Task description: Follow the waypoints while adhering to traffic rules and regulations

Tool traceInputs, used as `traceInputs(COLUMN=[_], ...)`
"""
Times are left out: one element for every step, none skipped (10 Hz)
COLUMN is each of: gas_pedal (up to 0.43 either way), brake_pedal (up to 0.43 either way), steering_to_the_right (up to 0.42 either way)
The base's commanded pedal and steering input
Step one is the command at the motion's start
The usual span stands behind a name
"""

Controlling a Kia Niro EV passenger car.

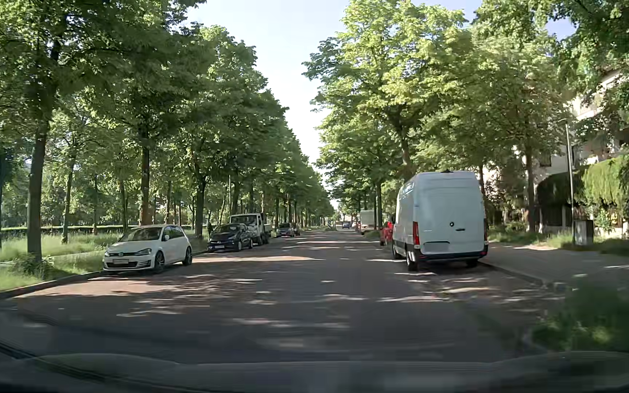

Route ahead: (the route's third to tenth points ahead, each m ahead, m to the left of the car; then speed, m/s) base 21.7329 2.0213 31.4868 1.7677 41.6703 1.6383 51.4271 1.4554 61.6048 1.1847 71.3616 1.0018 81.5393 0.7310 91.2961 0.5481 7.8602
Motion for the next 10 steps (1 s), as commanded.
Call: traceInputs(gas_pedal=[0.0, 0.0, 0.0, 0.0, 0.0, 0.0, 0.0, 0.0, 0.0, 0.0], brake_pedal=[0.0, 0.0, 0.0, 0.0, 0.0, 0.0, 0.0, 0.0, 0.0, 0.0], steering_to_the_right=[0.002, 0.003, 0.007, 0.011, 0.012, 0.012, 0.012, 0.012, 0.012, 0.012])
